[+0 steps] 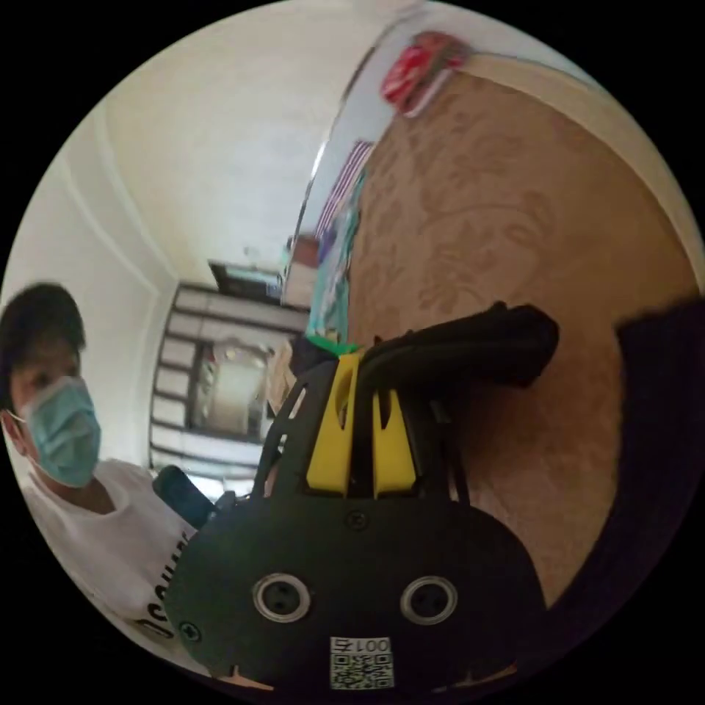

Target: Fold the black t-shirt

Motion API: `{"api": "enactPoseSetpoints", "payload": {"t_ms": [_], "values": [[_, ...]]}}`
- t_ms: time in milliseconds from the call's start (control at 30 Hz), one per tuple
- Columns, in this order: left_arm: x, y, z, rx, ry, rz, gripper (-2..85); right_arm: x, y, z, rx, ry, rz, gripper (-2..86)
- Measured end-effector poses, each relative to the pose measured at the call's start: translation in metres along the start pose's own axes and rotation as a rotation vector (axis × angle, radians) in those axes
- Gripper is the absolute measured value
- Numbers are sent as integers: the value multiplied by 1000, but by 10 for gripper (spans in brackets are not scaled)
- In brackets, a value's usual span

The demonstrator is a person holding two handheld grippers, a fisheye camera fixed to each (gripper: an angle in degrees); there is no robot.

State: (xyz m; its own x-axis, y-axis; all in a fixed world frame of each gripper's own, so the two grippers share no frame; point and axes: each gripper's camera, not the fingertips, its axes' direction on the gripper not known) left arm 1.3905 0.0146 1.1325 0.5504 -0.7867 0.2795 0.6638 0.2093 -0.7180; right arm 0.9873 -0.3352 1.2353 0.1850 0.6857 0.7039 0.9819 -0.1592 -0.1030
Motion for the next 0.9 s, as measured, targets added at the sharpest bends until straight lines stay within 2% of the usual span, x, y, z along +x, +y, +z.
{"api": "enactPoseSetpoints", "payload": {"t_ms": [133,200,267,367,500,633,700,767,900], "values": [[-90,46,-36,121,81,-290,-9,-108,-22,104,-273,160,-284,1],[-134,76,-36,104,98,-458,-9,-151,-12,187,-467,311,-422,12],[-189,124,-27,34,59,-656,-9,-164,4,234,-570,347,-441,28],[-234,172,-22,10,114,-817,-8,-201,37,243,-547,361,-483,52],[-252,191,-24,-27,129,-811,-7,-243,88,213,-493,613,-514,90],[-267,188,-19,-58,122,-760,9,-271,133,200,-540,688,-510,122],[-272,180,-19,-79,66,-711,22,-294,159,207,-570,765,-551,135],[-275,166,-19,-121,-64,-579,31,-309,172,215,-560,804,-568,139],[-275,146,-12,-191,-227,-330,44,-335,185,227,-510,803,-491,131]]}}
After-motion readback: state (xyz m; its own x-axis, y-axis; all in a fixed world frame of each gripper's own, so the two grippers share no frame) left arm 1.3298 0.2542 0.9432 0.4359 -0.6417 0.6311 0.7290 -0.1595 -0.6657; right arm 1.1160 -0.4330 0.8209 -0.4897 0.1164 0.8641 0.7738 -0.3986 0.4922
